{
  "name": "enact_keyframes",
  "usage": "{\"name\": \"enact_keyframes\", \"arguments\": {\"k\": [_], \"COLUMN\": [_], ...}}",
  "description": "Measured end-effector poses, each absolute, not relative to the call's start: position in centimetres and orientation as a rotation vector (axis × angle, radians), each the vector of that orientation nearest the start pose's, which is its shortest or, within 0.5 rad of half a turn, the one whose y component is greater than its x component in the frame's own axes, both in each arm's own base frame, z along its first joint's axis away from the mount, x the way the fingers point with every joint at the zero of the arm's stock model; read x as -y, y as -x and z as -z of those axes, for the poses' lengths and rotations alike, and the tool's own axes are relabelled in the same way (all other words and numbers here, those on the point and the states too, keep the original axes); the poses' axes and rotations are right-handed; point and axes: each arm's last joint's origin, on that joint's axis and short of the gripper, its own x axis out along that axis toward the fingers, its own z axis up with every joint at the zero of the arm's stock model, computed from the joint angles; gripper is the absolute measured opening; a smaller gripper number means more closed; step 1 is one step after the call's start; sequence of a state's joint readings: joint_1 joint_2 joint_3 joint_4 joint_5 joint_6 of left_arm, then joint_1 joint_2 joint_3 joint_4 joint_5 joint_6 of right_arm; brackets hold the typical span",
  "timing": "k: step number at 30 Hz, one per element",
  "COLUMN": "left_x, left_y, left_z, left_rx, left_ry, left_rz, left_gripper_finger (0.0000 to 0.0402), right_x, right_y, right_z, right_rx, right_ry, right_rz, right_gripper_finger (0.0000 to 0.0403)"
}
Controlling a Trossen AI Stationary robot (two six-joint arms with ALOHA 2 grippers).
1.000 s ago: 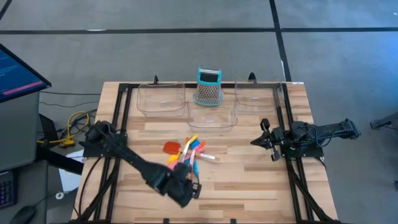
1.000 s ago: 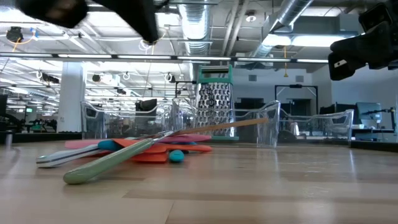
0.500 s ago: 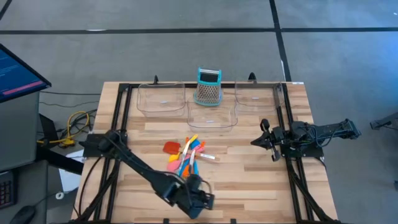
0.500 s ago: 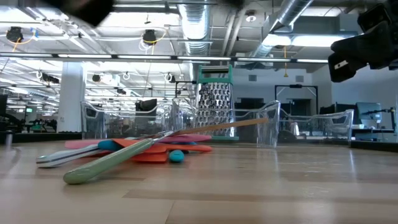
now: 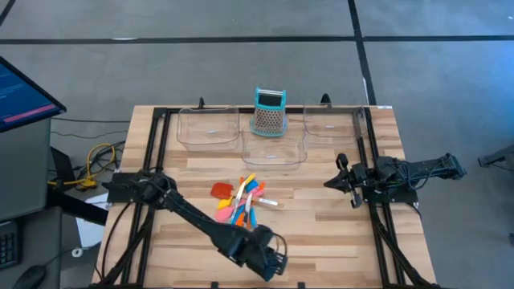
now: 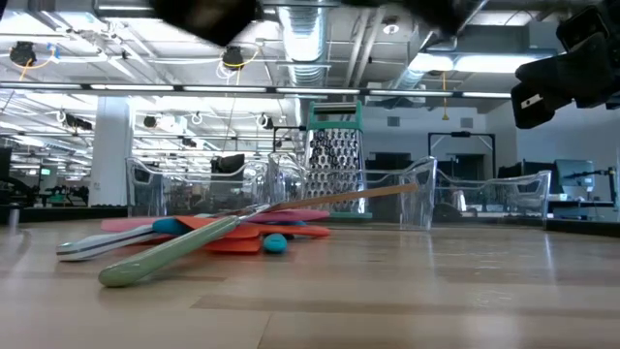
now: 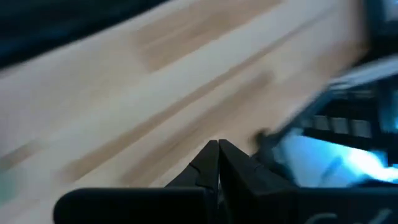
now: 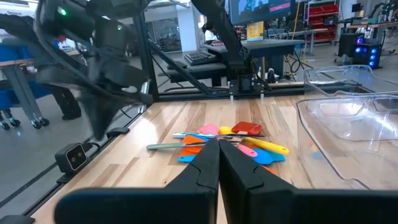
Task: Pick & Place Kitchen Items
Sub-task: Put the green table knife into the left transparent bin
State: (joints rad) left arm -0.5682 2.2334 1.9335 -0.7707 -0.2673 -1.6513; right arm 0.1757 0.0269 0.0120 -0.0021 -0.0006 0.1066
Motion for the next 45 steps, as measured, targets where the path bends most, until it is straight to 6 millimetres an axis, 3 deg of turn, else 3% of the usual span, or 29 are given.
{"name": "enact_keyframes", "arguments": {"k": [4, 11, 19, 25, 45], "left_x": [24.8, 24.3, 23.7, 23.5, 21.5], "left_y": [-39.0, -37.6, -36.8, -36.6, -37.7], "left_z": [-21.3, -20.6, -18.3, -17.7, -17.6], "left_rx": [-0.977, -1.025, -1.049, -1.12, -1.006], "left_ry": [1.068, 1.058, 1.033, 1.057, 1.031], "left_rz": [-0.736, -0.913, -1.005, -1.018, -1.065], "left_gripper_finger": [0.0002, 0.0002, 0.0002, 0.0009, 0.0156], "right_x": [-1.7, -1.7, -1.7, -1.7, -1.7], "right_y": [-9.7, -9.7, -9.7, -9.7, -9.7], "right_z": [-16.5, -16.5, -16.5, -16.5, -16.5], "right_rx": [-0.027, -0.026, -0.026, -0.027, -0.027], "right_ry": [-0.105, -0.104, -0.104, -0.104, -0.104], "right_rz": [-0.175, -0.175, -0.175, -0.175, -0.175], "right_gripper_finger": [0.0, 0.0, 0.0, 0.0, 0.0]}}
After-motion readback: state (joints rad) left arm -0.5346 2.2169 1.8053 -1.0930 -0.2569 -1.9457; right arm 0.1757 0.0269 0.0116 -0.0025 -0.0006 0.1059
